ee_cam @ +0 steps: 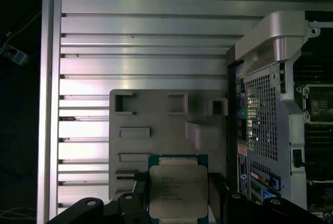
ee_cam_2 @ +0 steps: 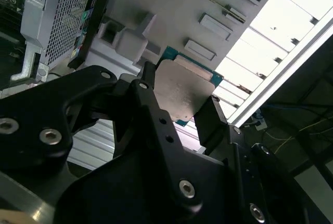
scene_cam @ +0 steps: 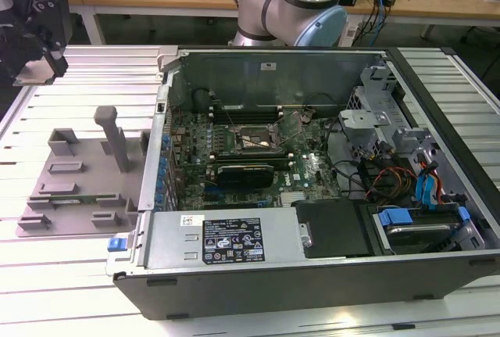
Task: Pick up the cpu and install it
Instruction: 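Pick up the cpu and move it towards the insertion slot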
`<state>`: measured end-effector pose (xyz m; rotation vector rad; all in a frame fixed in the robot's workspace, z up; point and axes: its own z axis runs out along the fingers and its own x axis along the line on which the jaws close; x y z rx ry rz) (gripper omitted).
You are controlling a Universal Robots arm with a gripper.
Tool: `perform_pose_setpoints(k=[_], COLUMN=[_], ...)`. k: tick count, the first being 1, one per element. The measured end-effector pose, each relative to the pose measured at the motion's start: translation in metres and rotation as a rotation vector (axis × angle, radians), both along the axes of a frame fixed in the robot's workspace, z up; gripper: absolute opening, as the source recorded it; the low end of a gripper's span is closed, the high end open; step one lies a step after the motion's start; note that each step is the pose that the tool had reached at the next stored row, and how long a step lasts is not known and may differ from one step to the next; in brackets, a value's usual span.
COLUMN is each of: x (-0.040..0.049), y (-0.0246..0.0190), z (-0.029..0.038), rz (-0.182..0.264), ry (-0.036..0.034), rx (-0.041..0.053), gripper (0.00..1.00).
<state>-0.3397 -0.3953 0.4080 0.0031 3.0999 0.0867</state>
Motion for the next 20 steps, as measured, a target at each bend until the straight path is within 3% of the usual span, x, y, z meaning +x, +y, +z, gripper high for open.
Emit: perform_pose_setpoints(k=[9, 12, 20], x=[0.0141, 0.0272, 0.0401], y=[0.0, 0.0, 0.0], z=[0.0, 0.0, 0.0], rz=[0.0, 0.0, 0.0], ry=[0.0, 0.0, 0.0001], rx=[0.0, 0.0001, 0.0], gripper=[0.55, 0.55, 0.55])
